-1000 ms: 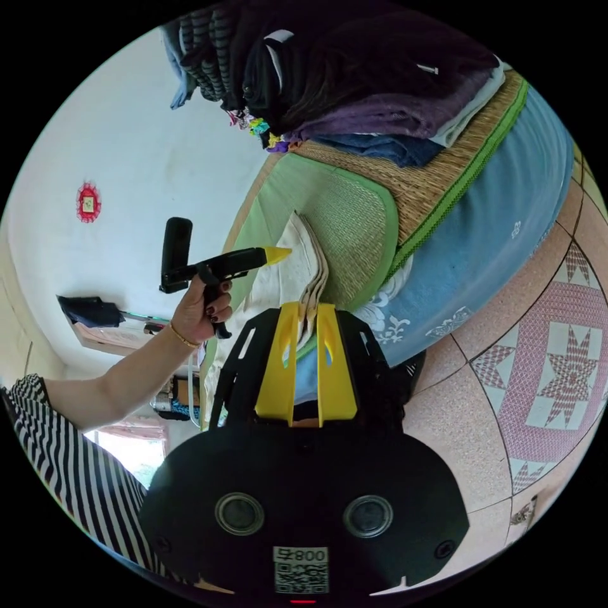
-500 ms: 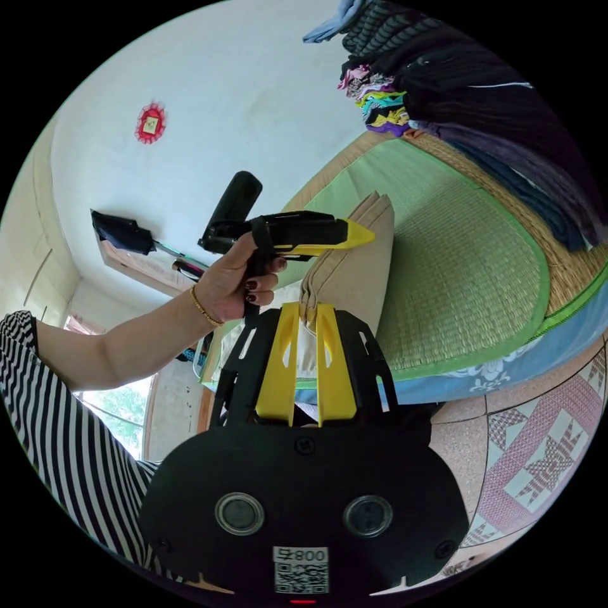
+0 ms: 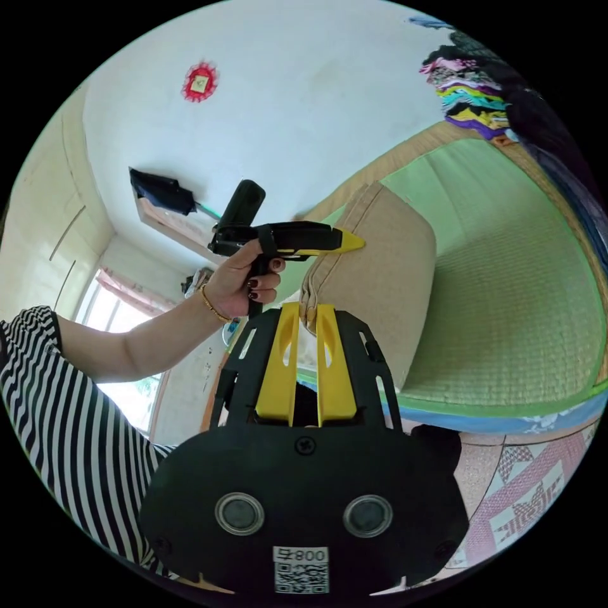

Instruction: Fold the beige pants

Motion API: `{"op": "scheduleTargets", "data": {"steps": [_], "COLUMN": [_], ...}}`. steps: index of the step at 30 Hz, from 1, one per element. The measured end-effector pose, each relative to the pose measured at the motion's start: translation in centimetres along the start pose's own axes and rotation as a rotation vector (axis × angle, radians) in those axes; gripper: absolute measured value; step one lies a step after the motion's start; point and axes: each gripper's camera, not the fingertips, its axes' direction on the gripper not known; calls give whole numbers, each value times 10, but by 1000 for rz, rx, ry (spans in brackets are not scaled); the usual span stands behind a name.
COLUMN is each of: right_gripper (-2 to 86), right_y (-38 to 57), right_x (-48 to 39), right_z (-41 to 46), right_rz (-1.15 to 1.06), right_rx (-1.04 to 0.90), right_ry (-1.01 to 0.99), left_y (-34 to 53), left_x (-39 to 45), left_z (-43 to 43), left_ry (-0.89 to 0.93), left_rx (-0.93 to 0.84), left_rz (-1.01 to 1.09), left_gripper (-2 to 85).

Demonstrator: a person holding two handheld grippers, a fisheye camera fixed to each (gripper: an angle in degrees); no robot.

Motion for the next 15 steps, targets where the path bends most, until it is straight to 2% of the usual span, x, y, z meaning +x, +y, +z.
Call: {"op": "scheduleTargets", "data": {"steps": [9,15], "right_gripper": [44,47], "right_y": [-19,-23], "right_x": [-32,-22], "right_z": [178,254], "right_rz": [-47,5], "right_rx": [-292,-402], "right_ry": [-34,17], "left_y": [115,155], "left_x": [-95,-131], "left_z": [-85,-108], "left_ry": [54,136], "left_rx": [77,83], "left_rz": [-291,-351], "left_gripper": [33,34]}}
